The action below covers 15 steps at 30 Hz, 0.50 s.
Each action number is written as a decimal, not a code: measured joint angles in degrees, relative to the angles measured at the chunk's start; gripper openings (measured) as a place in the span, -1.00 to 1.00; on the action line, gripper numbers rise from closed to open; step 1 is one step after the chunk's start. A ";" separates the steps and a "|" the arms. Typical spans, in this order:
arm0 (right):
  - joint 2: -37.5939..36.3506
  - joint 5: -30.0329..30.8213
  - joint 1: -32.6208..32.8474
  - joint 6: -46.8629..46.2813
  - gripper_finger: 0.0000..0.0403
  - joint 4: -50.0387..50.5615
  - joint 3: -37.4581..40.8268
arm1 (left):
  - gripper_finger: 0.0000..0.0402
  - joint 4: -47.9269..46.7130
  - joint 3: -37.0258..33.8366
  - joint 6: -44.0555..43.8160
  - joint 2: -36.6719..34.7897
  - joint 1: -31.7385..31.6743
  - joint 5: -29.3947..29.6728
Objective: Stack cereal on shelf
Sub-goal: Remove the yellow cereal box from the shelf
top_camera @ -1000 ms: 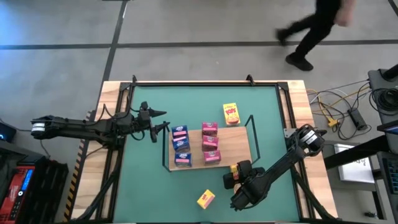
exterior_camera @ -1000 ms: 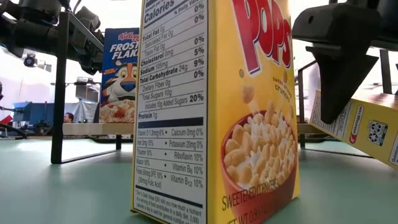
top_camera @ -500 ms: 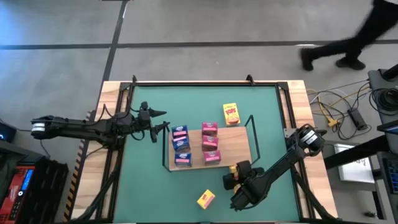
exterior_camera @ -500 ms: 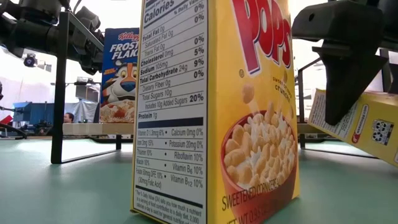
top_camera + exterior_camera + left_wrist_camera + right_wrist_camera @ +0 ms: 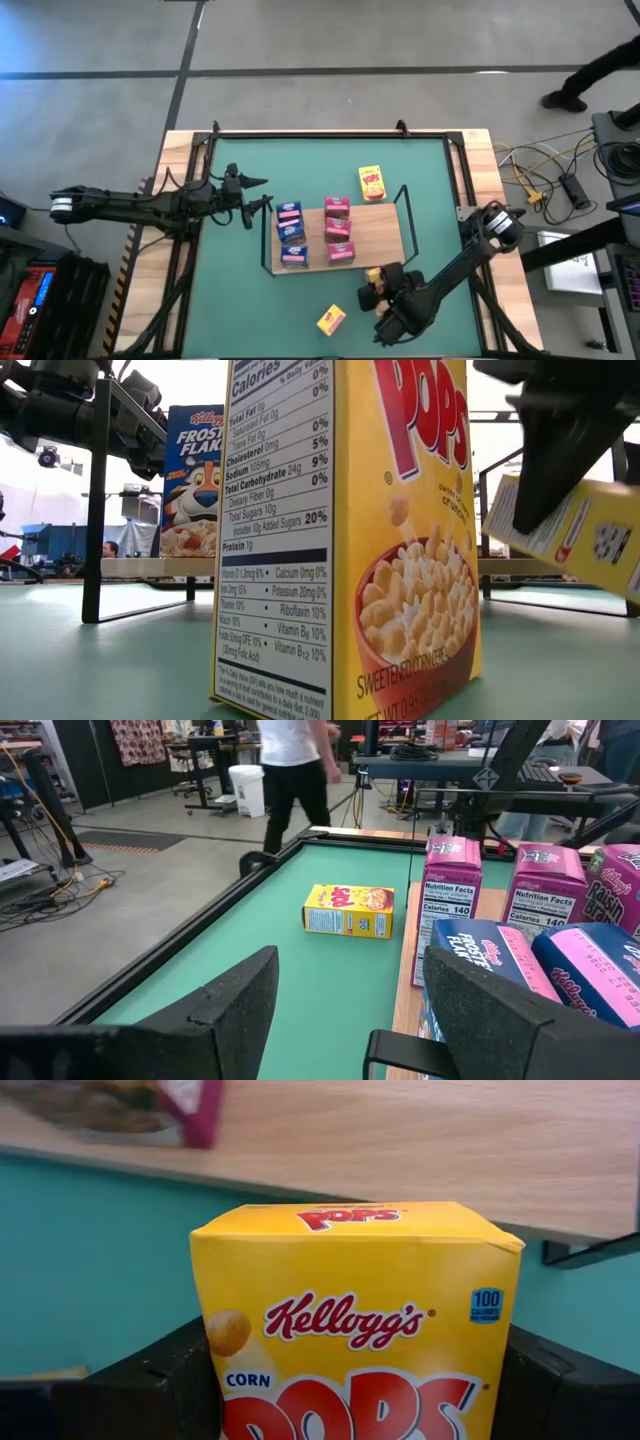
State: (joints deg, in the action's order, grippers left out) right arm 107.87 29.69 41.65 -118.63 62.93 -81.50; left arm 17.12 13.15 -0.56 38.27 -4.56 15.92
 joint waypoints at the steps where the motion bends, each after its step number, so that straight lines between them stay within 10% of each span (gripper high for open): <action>1: 0.00 0.80 0.32 0.03 0.47 0.17 -0.09 | 0.16 0.00 0.00 0.00 0.00 0.02 0.01; 15: -0.44 22.39 5.82 10.46 0.48 1.38 -0.78 | 0.16 0.00 0.00 0.00 -0.01 0.00 0.00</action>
State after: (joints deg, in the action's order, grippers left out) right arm 107.44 52.08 47.47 -108.16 64.32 -82.28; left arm 17.12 13.15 -0.56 38.26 -4.56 15.92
